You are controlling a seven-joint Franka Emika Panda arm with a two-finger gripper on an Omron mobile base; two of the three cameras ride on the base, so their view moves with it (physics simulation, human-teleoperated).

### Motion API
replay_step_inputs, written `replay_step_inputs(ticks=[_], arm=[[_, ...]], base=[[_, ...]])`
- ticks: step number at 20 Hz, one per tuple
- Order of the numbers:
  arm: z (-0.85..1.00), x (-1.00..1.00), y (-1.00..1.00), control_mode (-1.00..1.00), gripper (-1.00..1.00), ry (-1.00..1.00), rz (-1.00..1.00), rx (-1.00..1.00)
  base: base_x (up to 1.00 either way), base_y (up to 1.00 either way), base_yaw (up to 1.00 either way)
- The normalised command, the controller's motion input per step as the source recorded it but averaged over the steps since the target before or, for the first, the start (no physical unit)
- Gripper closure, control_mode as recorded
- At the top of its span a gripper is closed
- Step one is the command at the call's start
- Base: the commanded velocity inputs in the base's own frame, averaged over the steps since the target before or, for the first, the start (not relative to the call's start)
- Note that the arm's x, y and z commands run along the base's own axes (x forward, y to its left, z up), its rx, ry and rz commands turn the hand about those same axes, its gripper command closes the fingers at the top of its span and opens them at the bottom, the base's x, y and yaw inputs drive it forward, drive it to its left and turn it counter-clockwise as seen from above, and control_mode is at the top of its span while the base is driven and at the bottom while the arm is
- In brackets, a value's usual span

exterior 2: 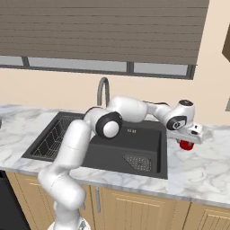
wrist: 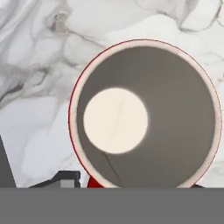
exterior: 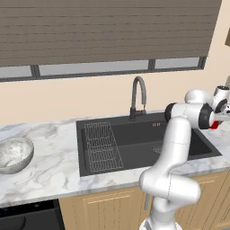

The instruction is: Pick the mug and place it in the sink. Pick the bowl and place it in the open cabinet and then close the cabinet.

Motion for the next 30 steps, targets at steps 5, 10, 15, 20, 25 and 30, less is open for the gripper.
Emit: replay_step_inputs(ticks=[5,10,15,20,25,30], arm=[[-0.24,-0.08,-0.01,-1.0,1.0,0.0,-0.07,0.0],[-0.13,-0.05,0.54,-1.0,1.0,-0.03,0.08,-0.01],[0.43,-0.19,0.7,-1.0,1.0,-0.03,0.17,-0.17],[0.71,-0.85,0.62,-1.0,1.0,0.03,0.4,-0.11],[0.69,-0.91,0.56,-1.0,1.0,0.06,0.62,-0.01],[0.31,-0.34,0.54,-1.0,1.0,0.07,0.7,0.14]], base=[[0.0,0.0,0.0],[0.0,0.0,0.0],[0.0,0.0,0.0],[0.0,0.0,0.0],[0.0,0.0,0.0],[0.0,0.0,0.0]])
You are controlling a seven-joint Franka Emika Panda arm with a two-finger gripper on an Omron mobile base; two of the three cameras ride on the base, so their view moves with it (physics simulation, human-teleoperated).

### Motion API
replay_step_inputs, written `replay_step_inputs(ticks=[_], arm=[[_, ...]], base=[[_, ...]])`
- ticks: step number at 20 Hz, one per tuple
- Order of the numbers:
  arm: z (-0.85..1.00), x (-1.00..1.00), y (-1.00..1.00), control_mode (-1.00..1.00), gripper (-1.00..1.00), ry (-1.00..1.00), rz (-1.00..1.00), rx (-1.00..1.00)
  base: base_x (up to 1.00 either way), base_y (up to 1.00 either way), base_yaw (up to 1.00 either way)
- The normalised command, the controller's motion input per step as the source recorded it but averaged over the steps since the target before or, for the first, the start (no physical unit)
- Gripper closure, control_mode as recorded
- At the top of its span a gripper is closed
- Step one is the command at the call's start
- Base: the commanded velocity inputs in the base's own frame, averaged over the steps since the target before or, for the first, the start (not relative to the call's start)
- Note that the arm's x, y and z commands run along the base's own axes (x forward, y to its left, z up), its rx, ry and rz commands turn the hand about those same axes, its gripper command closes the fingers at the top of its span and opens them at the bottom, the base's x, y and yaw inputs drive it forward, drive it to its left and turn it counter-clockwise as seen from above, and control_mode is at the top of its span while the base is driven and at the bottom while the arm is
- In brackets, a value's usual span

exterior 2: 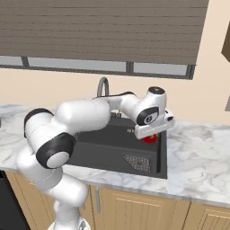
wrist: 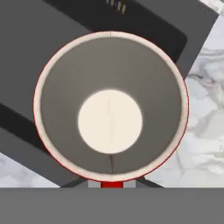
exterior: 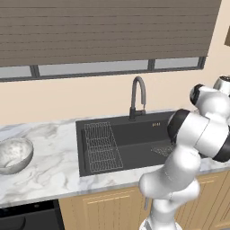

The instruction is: Pick the mug and place it in the sink. Pick the bowl and place it in the open cabinet and then close the cabinet.

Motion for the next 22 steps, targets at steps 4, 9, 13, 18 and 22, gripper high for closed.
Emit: replay_step_inputs(ticks=[4,9,13,18,22], arm=[[0.38,0.41,0.54,-1.0,1.0,0.01,0.61,0.22],[0.26,0.98,0.06,-1.0,1.0,0.02,0.51,0.17],[-0.09,0.6,0.11,-1.0,1.0,0.0,0.44,-0.06],[-0.32,0.21,0.28,-1.0,1.0,-0.09,0.42,-0.27],[-0.48,0.06,0.38,-1.0,1.0,-0.12,0.39,-0.36]], base=[[0.0,0.0,0.0],[0.0,0.0,0.0],[0.0,0.0,0.0],[0.0,0.0,0.0],[0.0,0.0,0.0]])
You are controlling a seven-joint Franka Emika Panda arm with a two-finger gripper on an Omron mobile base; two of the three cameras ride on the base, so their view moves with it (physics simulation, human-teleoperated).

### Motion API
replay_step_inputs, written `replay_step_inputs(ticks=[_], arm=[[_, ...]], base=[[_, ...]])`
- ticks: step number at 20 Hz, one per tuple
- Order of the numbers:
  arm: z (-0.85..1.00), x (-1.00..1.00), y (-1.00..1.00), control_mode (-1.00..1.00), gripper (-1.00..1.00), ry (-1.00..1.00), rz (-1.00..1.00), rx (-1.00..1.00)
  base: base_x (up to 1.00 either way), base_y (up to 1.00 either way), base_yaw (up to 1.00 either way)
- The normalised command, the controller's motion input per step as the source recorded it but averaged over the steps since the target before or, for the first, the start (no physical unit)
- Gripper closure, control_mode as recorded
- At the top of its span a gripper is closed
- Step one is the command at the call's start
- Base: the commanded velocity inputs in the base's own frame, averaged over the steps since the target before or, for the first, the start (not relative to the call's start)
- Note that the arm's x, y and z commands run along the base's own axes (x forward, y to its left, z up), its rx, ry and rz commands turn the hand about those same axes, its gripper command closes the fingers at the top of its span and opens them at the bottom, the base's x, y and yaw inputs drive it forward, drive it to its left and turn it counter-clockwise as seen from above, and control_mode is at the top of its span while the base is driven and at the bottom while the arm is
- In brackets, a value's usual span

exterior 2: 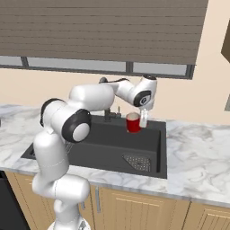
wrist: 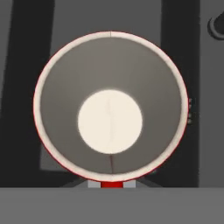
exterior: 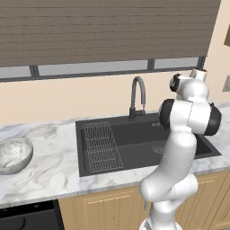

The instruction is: Pick the mug and place it in the sink. Pick the bowl and place it in the open cabinet and then close the cabinet.

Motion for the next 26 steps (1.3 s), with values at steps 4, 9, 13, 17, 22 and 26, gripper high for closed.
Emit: replay_step_inputs(ticks=[4,9,13,17,22,26], arm=[[-0.57,0.06,0.37,-1.0,1.0,-0.1,0.34,-0.28],[-0.5,0.06,0.09,-1.0,1.0,-0.04,0.26,-0.11],[-0.64,0.01,-0.37,-1.0,1.0,0.0,0.11,0.29],[-0.45,0.09,-0.34,-1.0,1.0,0.03,-0.02,0.48],[-0.35,0.4,0.0,-1.0,1.0,0.02,-0.07,0.25],[-0.31,0.53,0.0,-1.0,1.0,0.07,-0.07,0.12]], base=[[0.0,0.0,0.0],[0.0,0.0,0.0],[0.0,0.0,0.0],[0.0,0.0,0.0],[0.0,0.0,0.0],[0.0,0.0,0.0]])
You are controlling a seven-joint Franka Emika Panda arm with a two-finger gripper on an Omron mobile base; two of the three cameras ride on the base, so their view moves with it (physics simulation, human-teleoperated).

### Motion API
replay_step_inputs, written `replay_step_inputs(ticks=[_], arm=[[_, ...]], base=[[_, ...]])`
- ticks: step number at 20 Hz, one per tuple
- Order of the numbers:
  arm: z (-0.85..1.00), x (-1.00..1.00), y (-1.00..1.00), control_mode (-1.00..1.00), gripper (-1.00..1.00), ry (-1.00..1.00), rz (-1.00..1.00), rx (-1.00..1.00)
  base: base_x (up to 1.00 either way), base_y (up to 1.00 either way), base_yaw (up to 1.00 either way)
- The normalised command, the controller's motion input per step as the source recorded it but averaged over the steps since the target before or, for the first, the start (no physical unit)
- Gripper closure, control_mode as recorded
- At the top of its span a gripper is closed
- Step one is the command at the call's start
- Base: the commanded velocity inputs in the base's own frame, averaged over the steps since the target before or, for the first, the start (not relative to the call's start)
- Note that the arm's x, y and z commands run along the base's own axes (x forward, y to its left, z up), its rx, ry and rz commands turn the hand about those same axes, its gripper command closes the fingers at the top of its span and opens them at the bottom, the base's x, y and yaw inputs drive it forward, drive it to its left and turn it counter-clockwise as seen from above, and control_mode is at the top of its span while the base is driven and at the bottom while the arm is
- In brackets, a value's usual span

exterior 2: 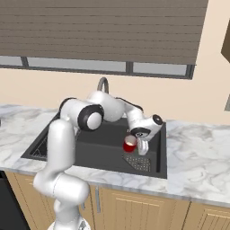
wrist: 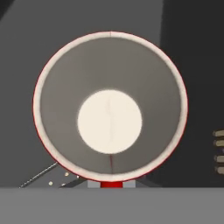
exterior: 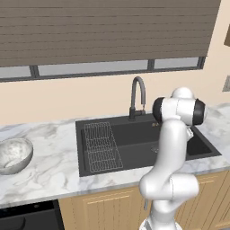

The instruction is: Pick the mug and place it in the sink. Pick the bowl and place it in the open cabinet and then close the cabinet.

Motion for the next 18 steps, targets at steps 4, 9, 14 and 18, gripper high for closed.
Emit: replay_step_inputs(ticks=[4,9,14,18], arm=[[-0.39,0.51,0.0,-1.0,1.0,0.2,-0.05,0.0],[-0.51,0.42,0.13,-1.0,1.0,0.16,-0.04,-0.09],[-0.35,0.39,0.03,-1.0,1.0,0.14,-0.06,-0.04],[-0.5,0.08,0.0,-1.0,1.0,0.05,-0.08,0.0]], base=[[0.0,0.0,0.0],[0.0,0.0,0.0],[0.0,0.0,0.0],[0.0,0.0,0.0]])
